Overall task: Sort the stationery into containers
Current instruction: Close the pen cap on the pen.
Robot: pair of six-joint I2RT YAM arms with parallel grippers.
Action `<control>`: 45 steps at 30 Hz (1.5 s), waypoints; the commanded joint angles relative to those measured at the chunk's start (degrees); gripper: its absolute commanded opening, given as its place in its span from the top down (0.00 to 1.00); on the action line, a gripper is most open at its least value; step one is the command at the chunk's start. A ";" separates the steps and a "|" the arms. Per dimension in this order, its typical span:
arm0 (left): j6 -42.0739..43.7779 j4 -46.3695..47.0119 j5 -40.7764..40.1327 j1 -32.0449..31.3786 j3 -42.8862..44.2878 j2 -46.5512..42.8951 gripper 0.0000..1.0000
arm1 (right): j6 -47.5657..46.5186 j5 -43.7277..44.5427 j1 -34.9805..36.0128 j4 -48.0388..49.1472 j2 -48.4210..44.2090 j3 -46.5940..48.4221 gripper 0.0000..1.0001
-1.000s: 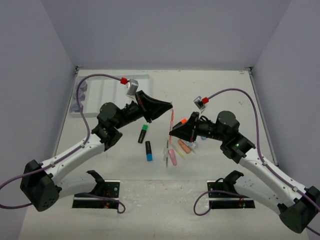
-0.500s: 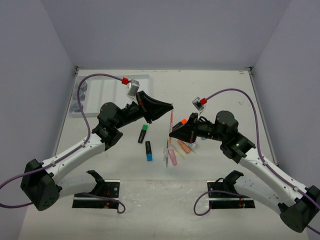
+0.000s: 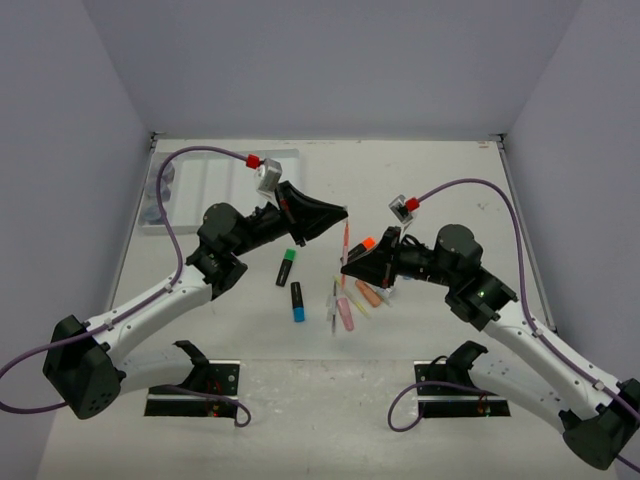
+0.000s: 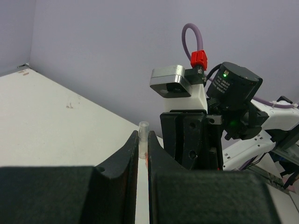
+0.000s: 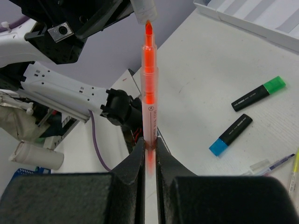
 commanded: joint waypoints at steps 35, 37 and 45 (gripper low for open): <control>-0.65 -9.06 3.26 0.02 3.97 0.44 1.00 | -10.83 8.34 0.28 -4.48 1.01 12.82 1.00; -1.63 -10.96 3.60 0.02 4.19 0.39 1.00 | -12.60 6.19 0.28 -3.64 2.00 13.83 1.00; -2.78 -13.88 3.79 0.07 2.87 -2.57 1.00 | -14.89 5.90 0.28 4.93 1.47 13.20 1.00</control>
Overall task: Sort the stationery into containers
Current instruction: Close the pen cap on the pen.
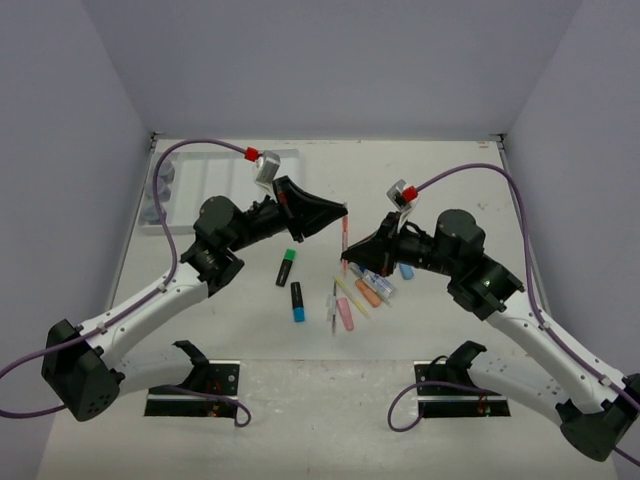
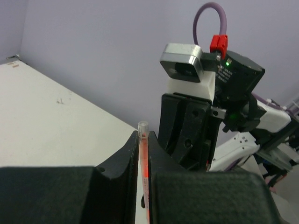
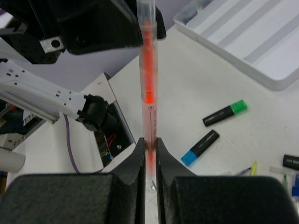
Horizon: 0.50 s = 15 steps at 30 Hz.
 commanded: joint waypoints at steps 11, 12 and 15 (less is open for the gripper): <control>2.53 -12.70 0.20 -0.05 1.78 -2.94 0.83 | -4.54 -3.64 -0.14 15.83 -2.65 2.10 1.00; 2.47 -12.08 0.06 -0.05 1.66 -3.13 0.80 | -4.27 -4.05 -0.14 15.82 -2.33 2.09 1.00; 1.97 -10.07 -0.03 -0.06 1.76 -3.49 0.84 | -3.81 -5.56 -0.14 15.95 -1.22 1.95 1.00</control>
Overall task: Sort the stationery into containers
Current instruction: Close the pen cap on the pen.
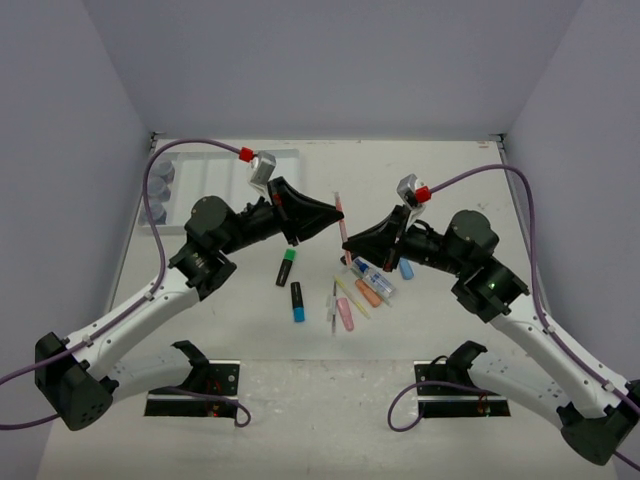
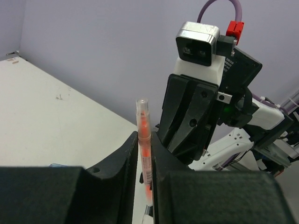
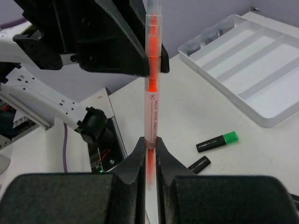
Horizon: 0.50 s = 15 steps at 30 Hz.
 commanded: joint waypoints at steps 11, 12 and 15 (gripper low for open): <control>-1.61 4.00 7.16 -0.01 -0.61 0.39 0.99 | 1.81 -5.67 0.15 12.04 1.99 1.27 1.00; -1.72 4.34 7.95 -0.02 -0.89 0.59 1.00 | 2.19 -5.95 0.15 12.19 2.54 1.79 1.00; -2.06 6.38 8.96 -0.02 -1.70 -0.04 1.00 | 3.20 -8.24 0.15 13.09 4.72 2.69 0.81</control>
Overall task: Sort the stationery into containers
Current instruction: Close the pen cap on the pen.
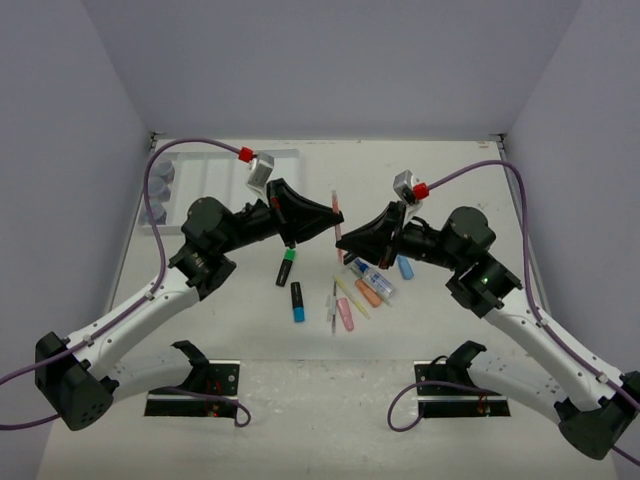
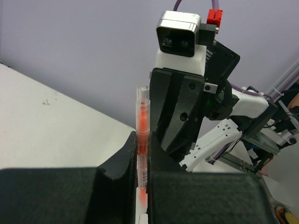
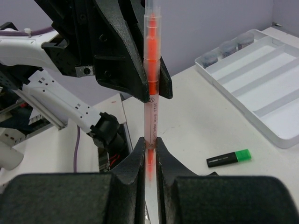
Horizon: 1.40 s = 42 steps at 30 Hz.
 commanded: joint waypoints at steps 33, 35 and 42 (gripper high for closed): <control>12.01 -5.90 -4.54 0.02 7.64 -2.88 0.17 | -2.45 -10.62 2.20 3.28 5.79 4.27 1.00; 10.89 -4.51 -2.66 0.01 7.93 -2.21 0.36 | -2.59 -10.57 2.35 3.16 5.25 4.32 1.00; 8.05 -2.06 1.78 -0.01 7.12 -1.07 0.62 | -3.21 -8.76 2.43 1.64 5.02 5.25 1.00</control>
